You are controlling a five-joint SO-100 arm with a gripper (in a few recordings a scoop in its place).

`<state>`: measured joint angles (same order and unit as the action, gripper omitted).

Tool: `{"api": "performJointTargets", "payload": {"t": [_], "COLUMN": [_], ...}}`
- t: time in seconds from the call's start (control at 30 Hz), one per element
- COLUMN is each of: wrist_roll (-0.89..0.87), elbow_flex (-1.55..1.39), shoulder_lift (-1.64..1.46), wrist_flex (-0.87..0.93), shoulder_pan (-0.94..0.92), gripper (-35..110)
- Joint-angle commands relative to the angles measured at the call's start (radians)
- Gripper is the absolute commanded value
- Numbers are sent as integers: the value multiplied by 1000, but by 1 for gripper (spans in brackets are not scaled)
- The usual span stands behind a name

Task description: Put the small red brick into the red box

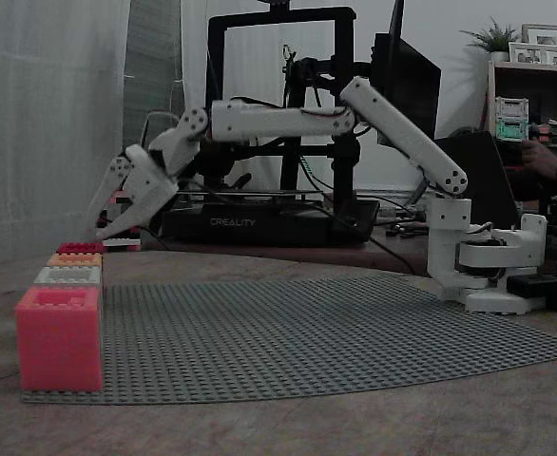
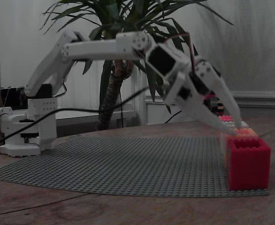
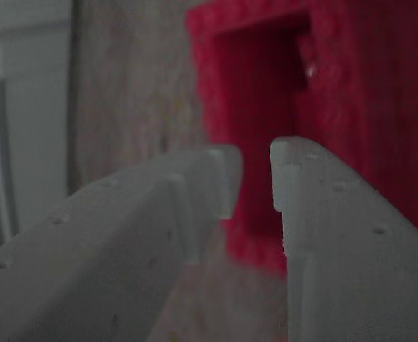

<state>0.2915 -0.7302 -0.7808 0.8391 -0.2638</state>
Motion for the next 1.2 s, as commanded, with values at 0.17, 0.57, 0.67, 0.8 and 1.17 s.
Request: {"api": "performJointTargets", "payload": {"t": [0.17,0.57,0.67,0.8,1.17], "wrist_roll": [38,-129,-153,-169,-215], "elbow_flex": [-428,-1474,-1634,-1782,-2006], "shoulder_lift": [-673,-1358,-1500,-1672,-2108], "wrist_flex": [130,146,175,227,413], "shoulder_pan": [83,199,219,252,307], "gripper": [0,1,1,1,1]}}
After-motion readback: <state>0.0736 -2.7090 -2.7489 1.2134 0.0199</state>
